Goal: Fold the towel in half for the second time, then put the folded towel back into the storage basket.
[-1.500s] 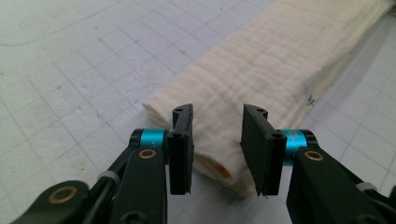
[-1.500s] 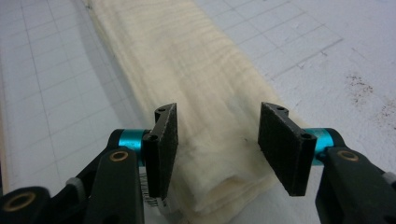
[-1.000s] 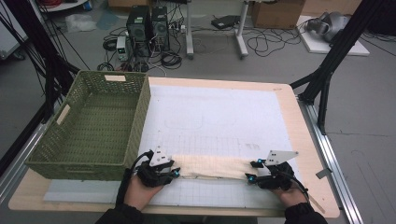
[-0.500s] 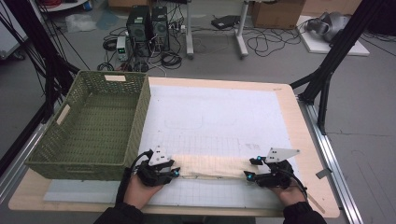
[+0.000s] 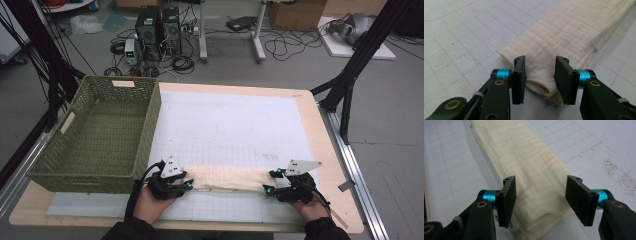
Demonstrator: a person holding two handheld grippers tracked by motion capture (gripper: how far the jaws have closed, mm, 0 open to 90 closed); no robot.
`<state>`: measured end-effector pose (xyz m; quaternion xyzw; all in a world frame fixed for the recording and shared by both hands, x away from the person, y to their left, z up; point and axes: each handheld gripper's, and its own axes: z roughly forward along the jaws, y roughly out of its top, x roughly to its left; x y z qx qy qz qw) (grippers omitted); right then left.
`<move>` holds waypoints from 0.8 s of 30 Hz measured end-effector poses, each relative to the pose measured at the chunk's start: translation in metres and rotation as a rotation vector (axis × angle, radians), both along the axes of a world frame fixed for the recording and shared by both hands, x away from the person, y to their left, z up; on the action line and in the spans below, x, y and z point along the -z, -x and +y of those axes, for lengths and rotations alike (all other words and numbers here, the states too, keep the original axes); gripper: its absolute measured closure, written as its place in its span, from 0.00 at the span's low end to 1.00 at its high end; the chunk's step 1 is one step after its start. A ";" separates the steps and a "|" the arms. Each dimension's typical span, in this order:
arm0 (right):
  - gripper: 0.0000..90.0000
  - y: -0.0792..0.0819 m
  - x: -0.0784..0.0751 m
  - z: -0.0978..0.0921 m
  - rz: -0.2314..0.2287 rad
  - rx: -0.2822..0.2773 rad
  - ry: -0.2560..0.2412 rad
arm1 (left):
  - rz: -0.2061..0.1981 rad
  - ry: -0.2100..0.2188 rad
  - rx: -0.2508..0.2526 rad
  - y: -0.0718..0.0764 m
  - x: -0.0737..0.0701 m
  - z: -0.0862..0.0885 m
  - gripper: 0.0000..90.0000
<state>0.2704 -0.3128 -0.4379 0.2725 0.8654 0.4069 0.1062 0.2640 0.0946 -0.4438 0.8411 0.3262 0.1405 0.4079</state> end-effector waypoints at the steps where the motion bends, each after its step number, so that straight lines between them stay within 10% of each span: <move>1: 0.46 0.000 0.000 0.000 -0.002 0.000 0.000 | -0.001 -0.002 0.003 0.000 0.000 0.000 0.67; 24: 0.47 0.001 -0.008 -0.012 -0.012 0.110 -0.035 | -0.029 0.030 -0.011 0.003 -0.007 0.001 0.62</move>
